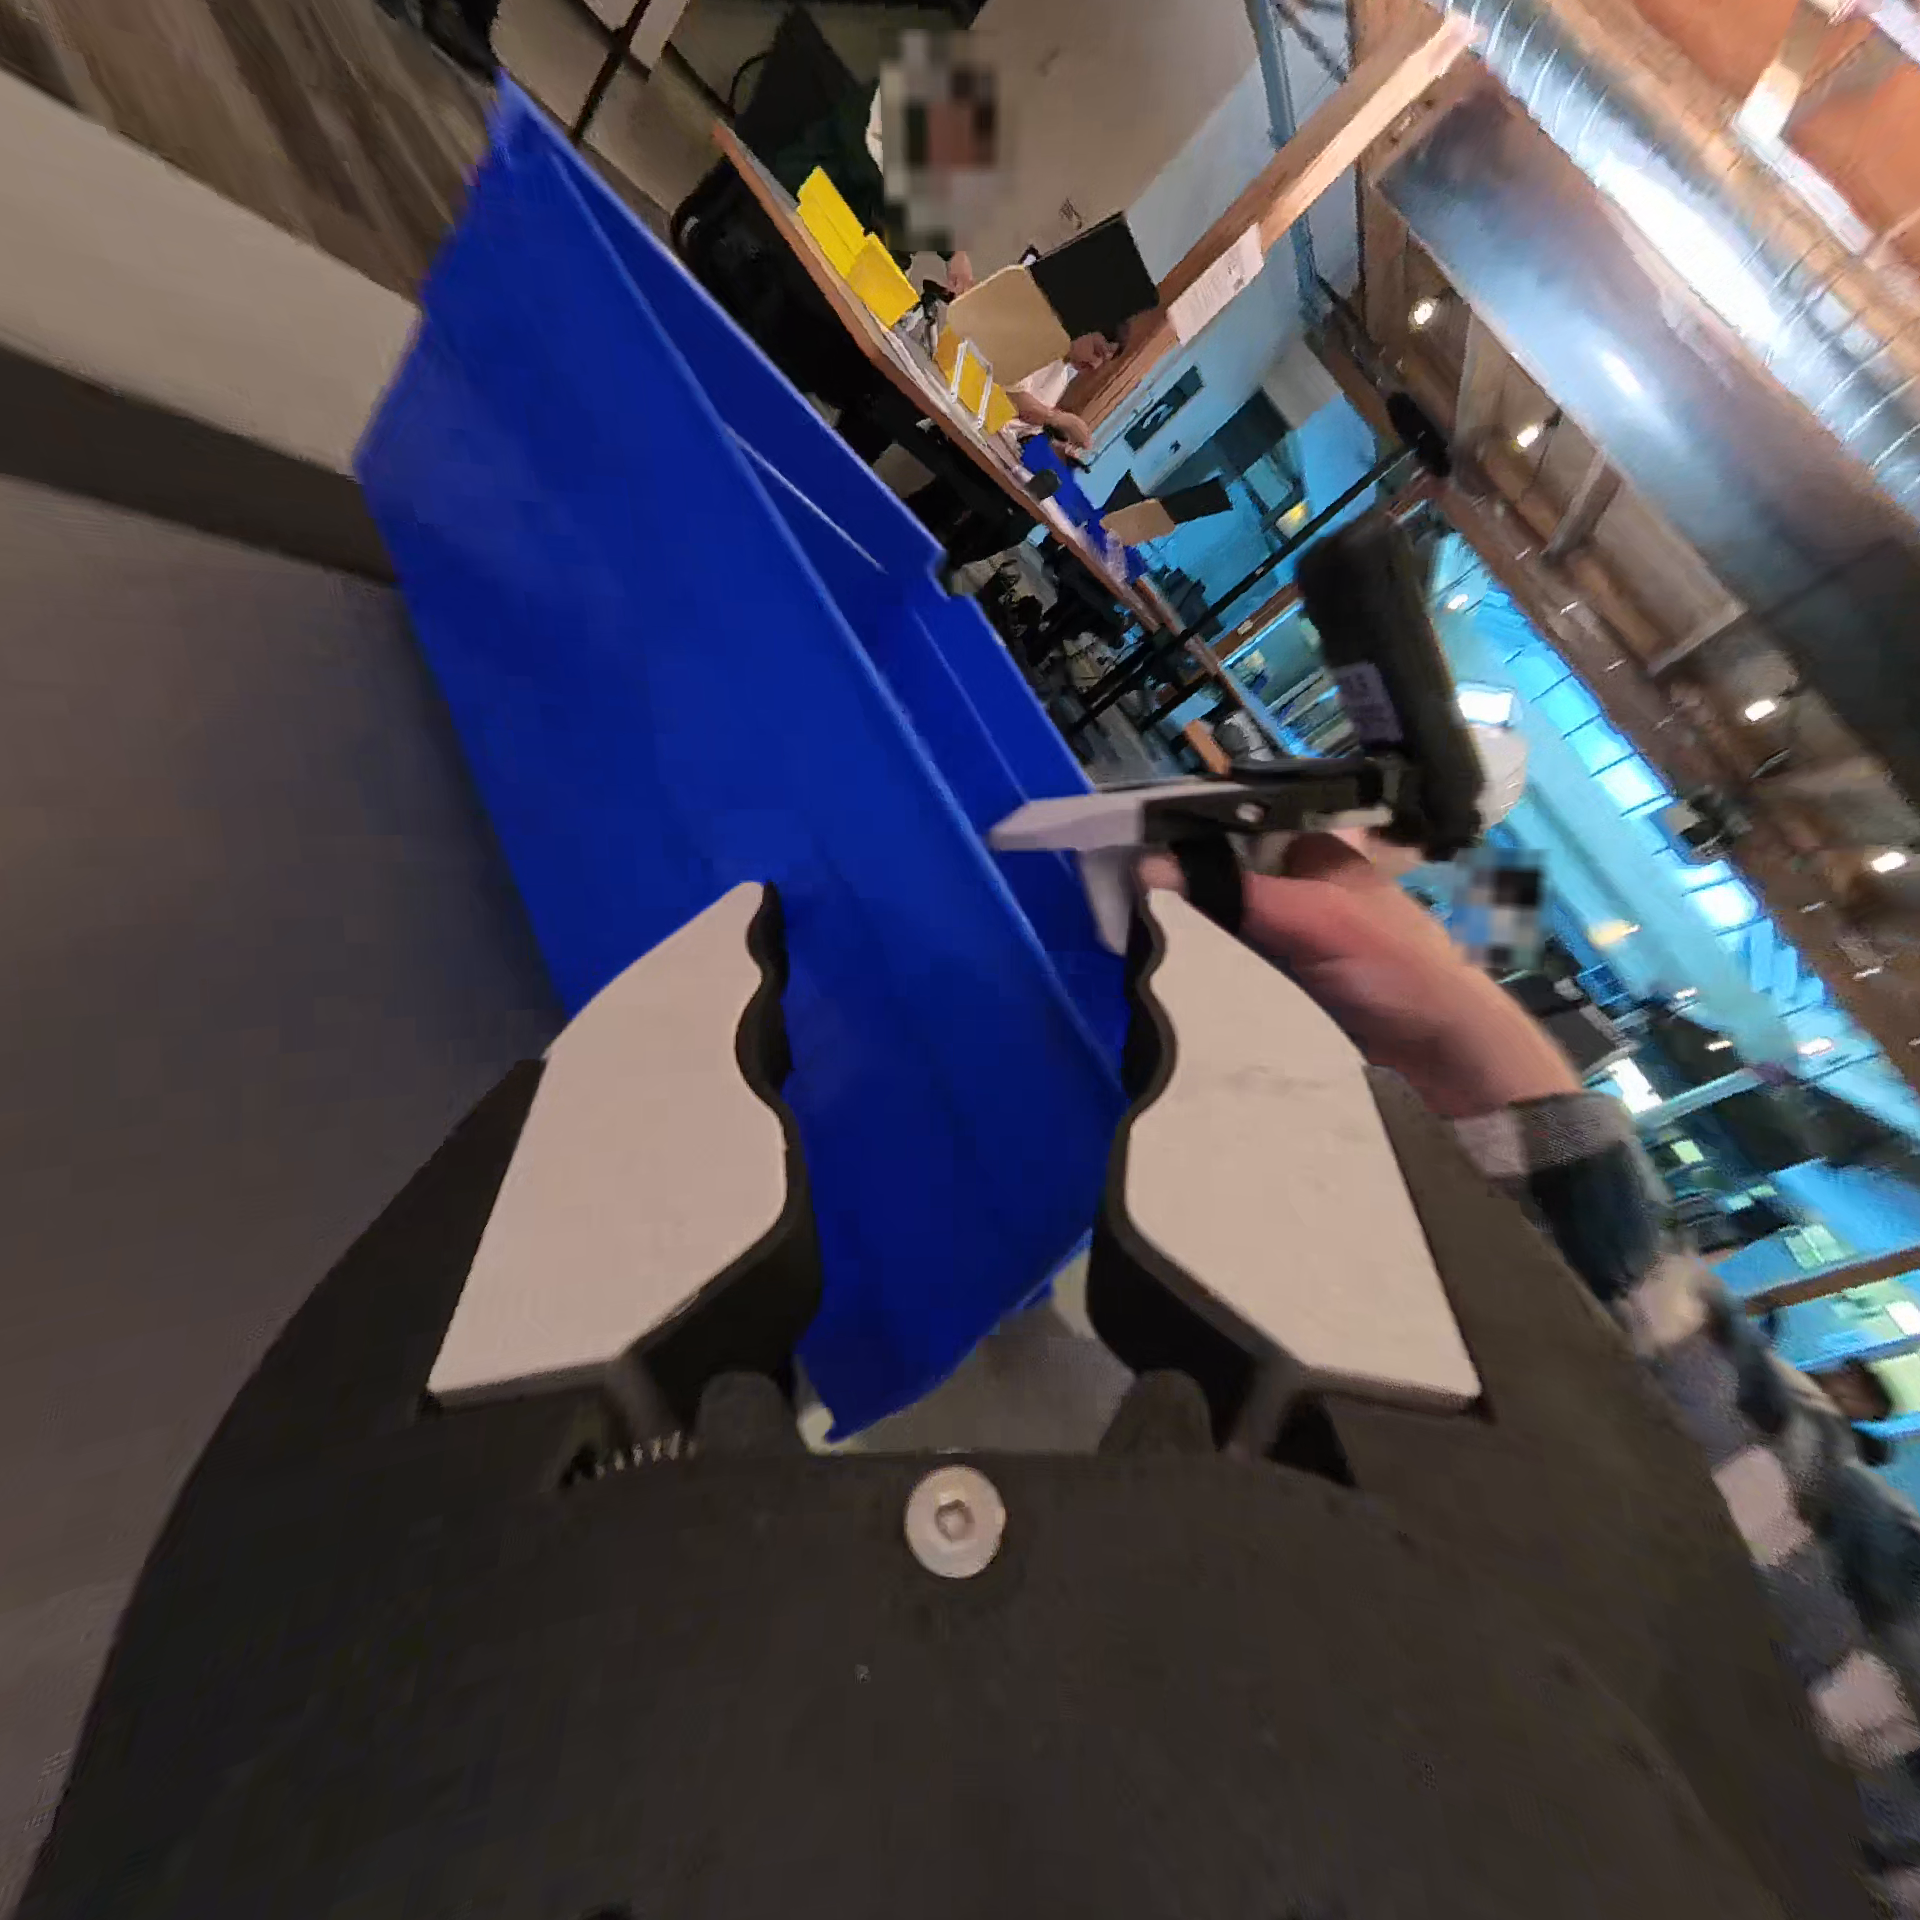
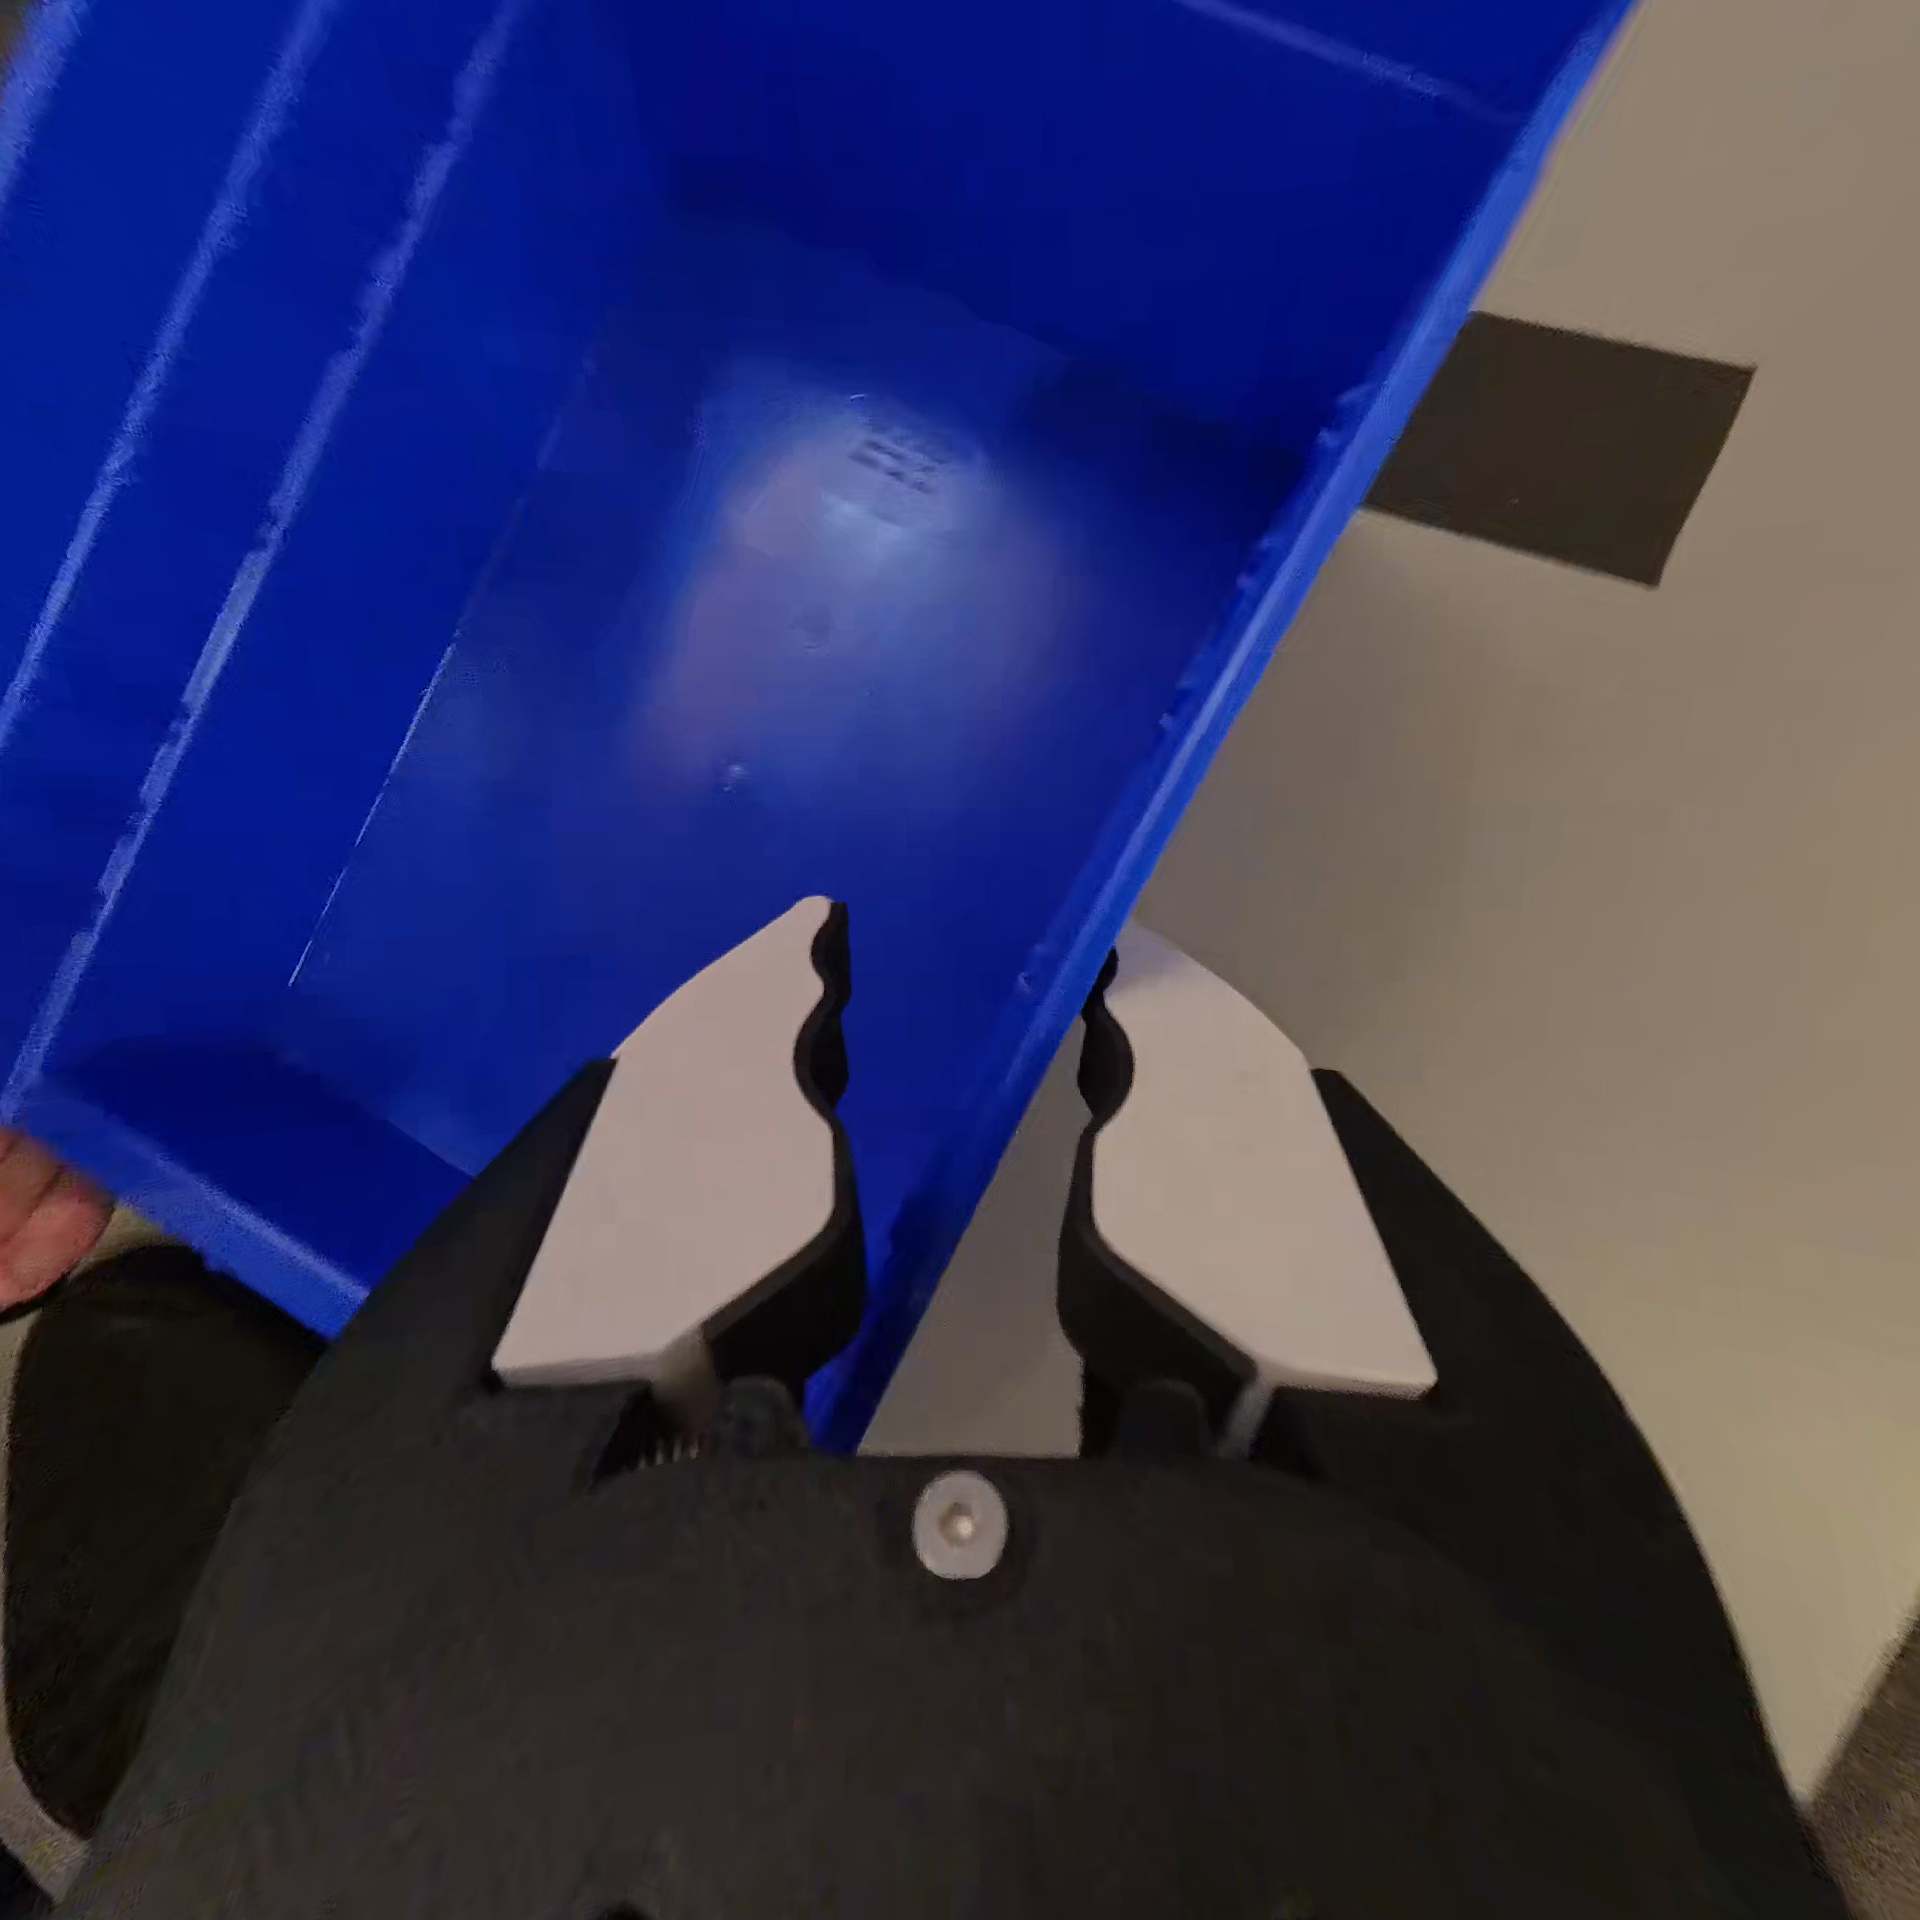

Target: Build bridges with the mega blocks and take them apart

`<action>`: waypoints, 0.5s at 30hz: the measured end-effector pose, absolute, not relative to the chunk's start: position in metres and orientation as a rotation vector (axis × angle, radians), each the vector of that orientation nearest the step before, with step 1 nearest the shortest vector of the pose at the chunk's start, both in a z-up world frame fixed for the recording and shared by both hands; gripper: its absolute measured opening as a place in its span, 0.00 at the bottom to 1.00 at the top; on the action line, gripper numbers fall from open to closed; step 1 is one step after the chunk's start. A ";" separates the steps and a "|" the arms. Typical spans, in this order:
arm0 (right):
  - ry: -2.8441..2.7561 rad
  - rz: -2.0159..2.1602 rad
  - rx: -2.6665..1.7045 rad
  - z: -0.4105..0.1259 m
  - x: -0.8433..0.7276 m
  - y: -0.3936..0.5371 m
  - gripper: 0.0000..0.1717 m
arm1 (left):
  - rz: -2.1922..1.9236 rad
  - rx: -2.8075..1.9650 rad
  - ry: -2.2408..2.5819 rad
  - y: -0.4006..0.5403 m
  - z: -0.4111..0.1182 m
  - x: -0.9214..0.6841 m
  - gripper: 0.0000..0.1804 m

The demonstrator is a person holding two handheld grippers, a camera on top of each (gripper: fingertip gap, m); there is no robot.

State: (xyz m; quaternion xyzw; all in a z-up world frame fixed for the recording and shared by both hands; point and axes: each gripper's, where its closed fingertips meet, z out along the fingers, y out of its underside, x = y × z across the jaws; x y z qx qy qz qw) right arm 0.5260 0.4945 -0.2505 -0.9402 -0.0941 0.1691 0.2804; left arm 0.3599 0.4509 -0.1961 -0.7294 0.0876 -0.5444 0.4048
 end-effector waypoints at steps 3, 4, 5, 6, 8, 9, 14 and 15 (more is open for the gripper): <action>-0.323 0.388 -2.550 -0.252 0.529 0.517 0.18 | -1.373 -1.886 0.149 0.448 -0.207 0.365 0.42; -0.355 0.319 -2.571 -0.255 0.532 0.522 0.16 | -1.372 -1.893 0.144 0.452 -0.211 0.364 0.40; -0.381 0.274 -2.581 -0.255 0.532 0.527 0.17 | -1.391 -1.891 0.137 0.455 -0.212 0.364 0.38; -0.382 0.251 -2.588 -0.256 0.531 0.531 0.16 | -1.411 -1.898 0.132 0.458 -0.214 0.364 0.40; -0.363 0.243 -2.595 -0.257 0.532 0.537 0.15 | -1.410 -1.928 0.171 0.465 -0.214 0.363 0.42; -0.358 0.256 -2.583 -0.257 0.531 0.539 0.16 | -1.442 -1.932 0.160 0.470 -0.212 0.362 0.42; -0.294 0.184 -2.425 -0.222 0.544 0.541 0.30 | -1.488 -1.883 0.311 0.460 -0.193 0.347 0.45; -0.298 0.144 -2.365 -0.206 0.546 0.536 0.30 | -1.445 -1.875 0.384 0.451 -0.190 0.341 0.48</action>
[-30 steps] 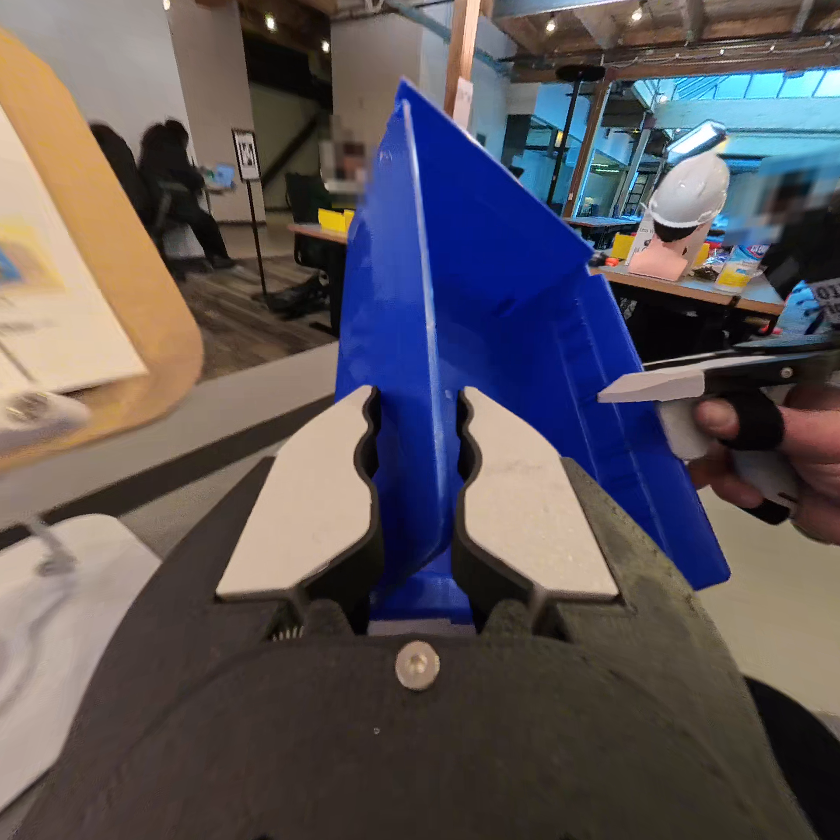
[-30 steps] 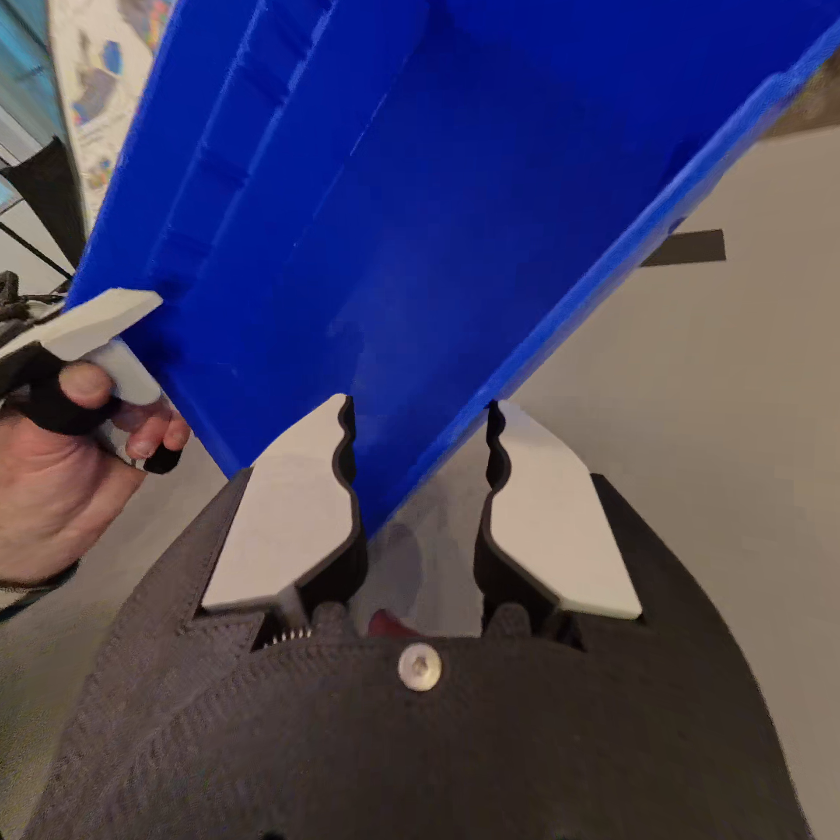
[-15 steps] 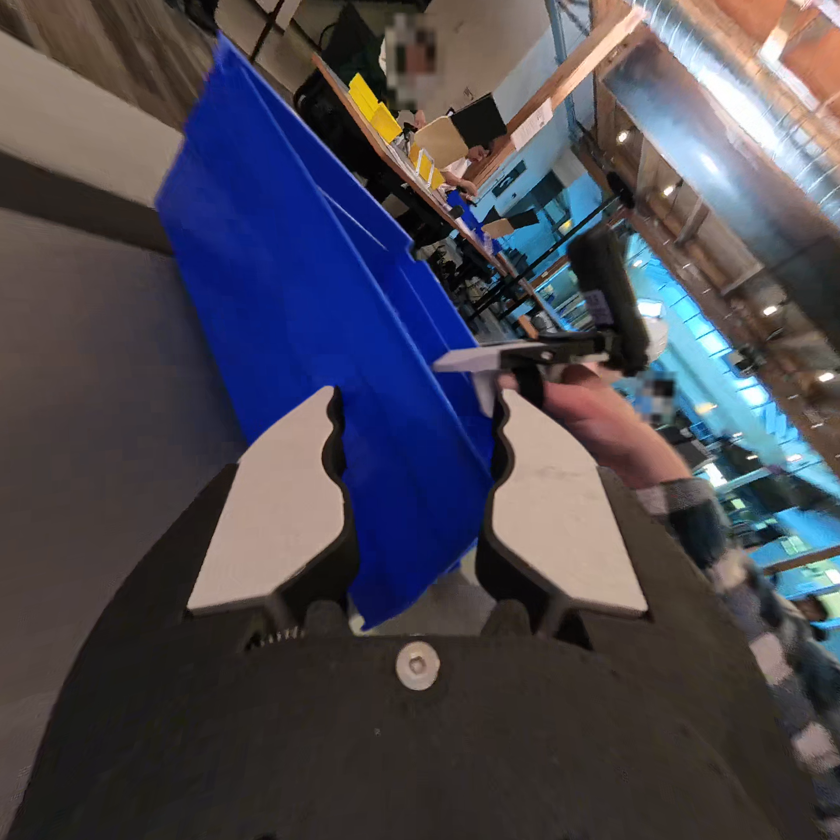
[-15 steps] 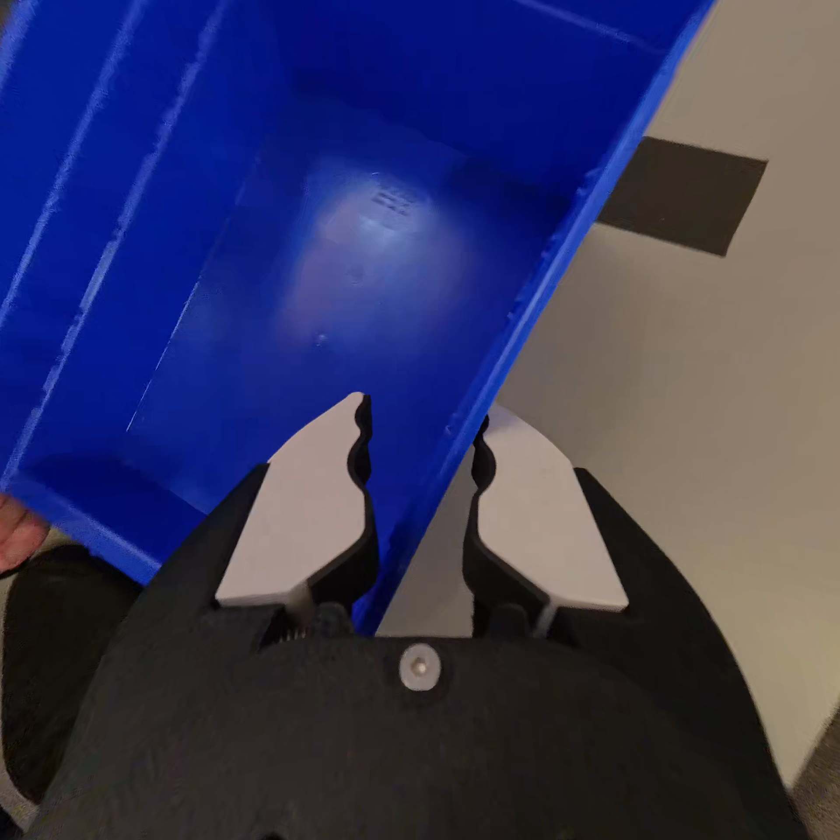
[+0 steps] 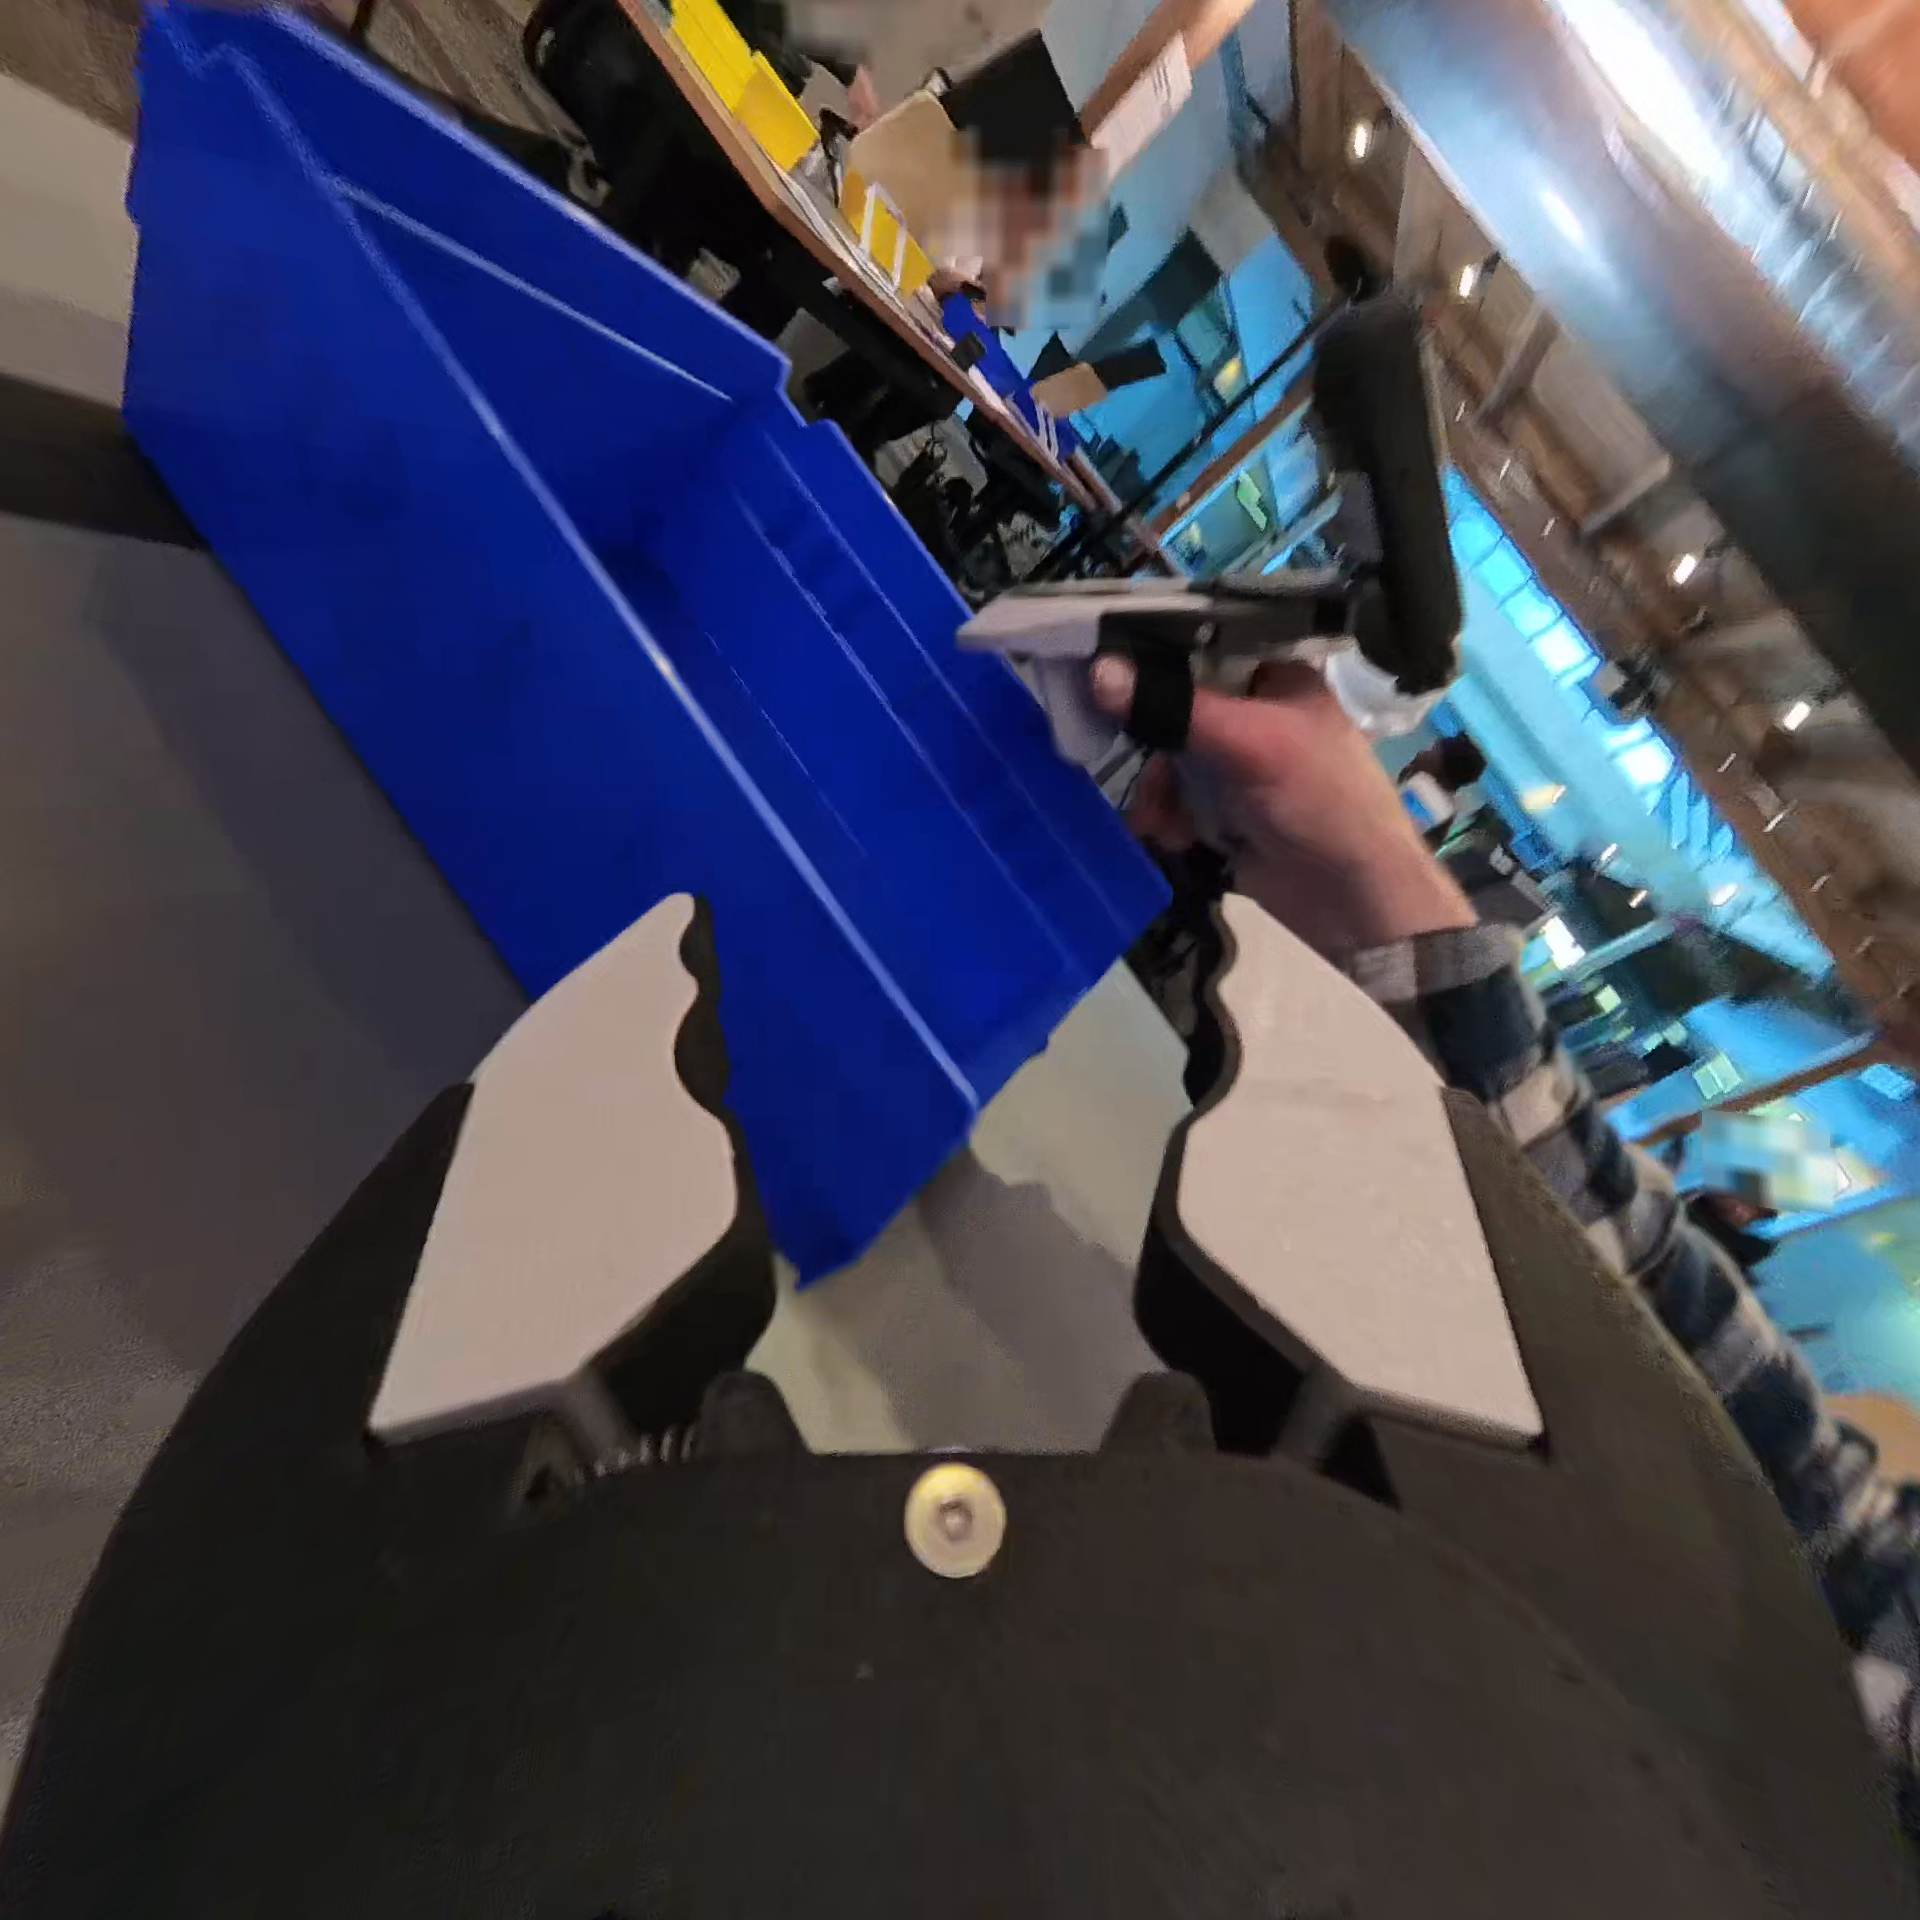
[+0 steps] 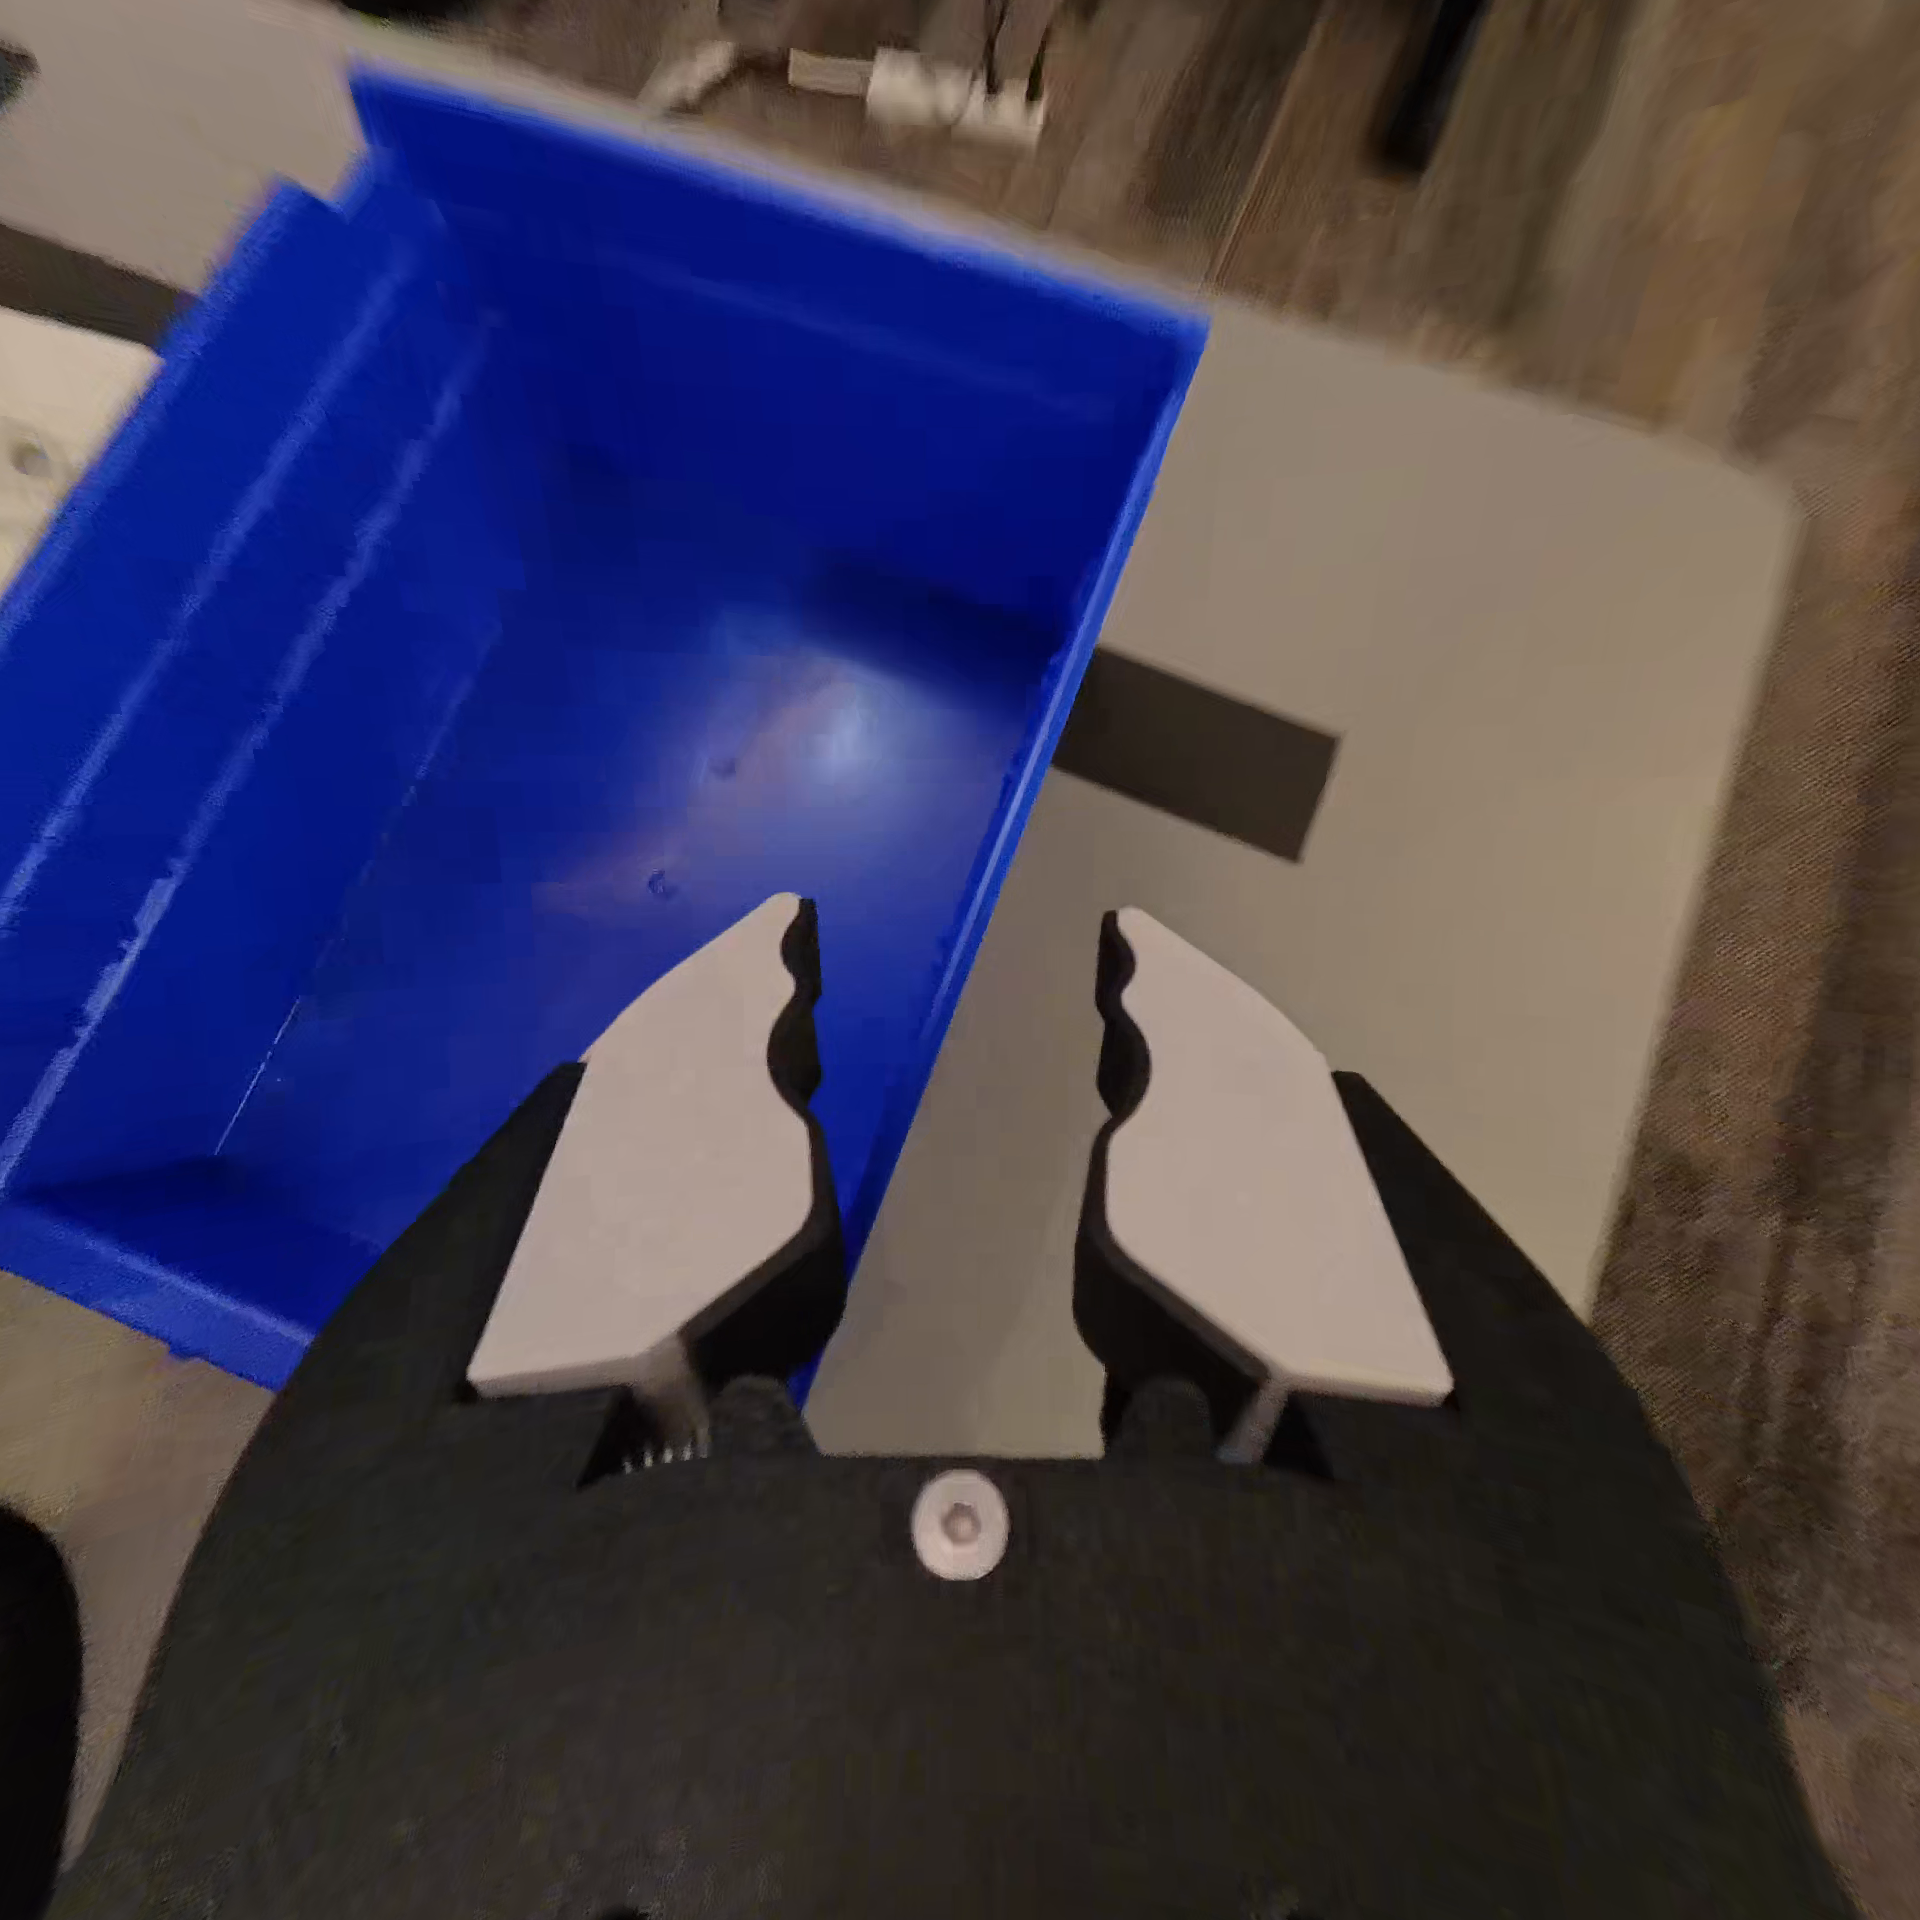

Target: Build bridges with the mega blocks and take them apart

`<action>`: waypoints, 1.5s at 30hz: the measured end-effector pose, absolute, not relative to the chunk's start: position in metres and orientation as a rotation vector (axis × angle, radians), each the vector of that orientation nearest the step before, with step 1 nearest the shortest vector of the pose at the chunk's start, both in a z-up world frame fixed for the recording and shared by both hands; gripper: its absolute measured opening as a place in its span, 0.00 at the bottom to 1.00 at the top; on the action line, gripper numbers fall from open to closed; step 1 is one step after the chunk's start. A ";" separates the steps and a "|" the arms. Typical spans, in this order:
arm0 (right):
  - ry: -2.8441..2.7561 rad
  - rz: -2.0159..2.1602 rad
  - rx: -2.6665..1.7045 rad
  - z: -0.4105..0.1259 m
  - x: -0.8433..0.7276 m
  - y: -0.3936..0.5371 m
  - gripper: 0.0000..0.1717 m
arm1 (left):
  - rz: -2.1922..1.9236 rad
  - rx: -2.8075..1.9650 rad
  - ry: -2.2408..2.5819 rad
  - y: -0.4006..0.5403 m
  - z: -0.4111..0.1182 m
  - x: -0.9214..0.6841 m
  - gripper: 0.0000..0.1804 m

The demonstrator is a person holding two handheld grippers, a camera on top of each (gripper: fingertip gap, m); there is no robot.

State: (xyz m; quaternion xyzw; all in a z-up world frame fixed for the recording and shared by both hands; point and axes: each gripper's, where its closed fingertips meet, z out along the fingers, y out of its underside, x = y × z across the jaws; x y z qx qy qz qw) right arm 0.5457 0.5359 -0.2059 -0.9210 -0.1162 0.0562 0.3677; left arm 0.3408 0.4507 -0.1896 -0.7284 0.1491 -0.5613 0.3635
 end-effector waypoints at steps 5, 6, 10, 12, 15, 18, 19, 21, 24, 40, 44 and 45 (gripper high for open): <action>-0.478 0.049 -2.061 -0.118 0.494 0.478 0.28 | -1.377 -1.745 0.645 0.378 -0.152 0.279 0.47; -0.535 0.069 -2.041 -0.111 0.474 0.465 0.27 | -1.322 -1.717 0.689 0.367 -0.144 0.257 0.47; -0.803 0.145 -1.990 -0.117 0.379 0.422 0.26 | -0.959 -1.631 0.780 0.363 -0.125 0.144 0.43; -0.909 0.215 -1.947 -0.125 0.328 0.409 0.25 | -0.700 -1.670 0.849 0.381 -0.127 0.079 0.40; -1.032 0.338 -1.909 -0.141 0.259 0.396 0.25 | -0.352 -1.650 0.999 0.410 -0.127 -0.013 0.31; -1.123 0.465 -1.899 -0.158 0.206 0.388 0.25 | -0.140 -1.699 1.179 0.445 -0.144 -0.084 0.31; -1.146 0.507 -1.897 -0.162 0.193 0.385 0.24 | -0.147 -1.742 1.236 0.453 -0.153 -0.099 0.28; -1.188 0.541 -1.896 -0.170 0.173 0.383 0.24 | -0.124 -1.821 1.320 0.470 -0.170 -0.124 0.28; -1.237 0.589 -1.917 -0.183 0.155 0.379 0.23 | -0.119 -1.915 1.435 0.486 -0.196 -0.142 0.26; -1.408 0.638 -1.892 -0.202 0.125 0.366 0.20 | -0.147 -2.066 1.746 0.512 -0.270 -0.157 0.23; -1.443 0.623 -1.881 -0.203 0.120 0.366 0.19 | -0.137 -2.050 1.786 0.513 -0.279 -0.153 0.21; -1.449 0.614 -1.875 -0.202 0.118 0.366 0.19 | -0.157 -2.058 1.775 0.513 -0.279 -0.152 0.21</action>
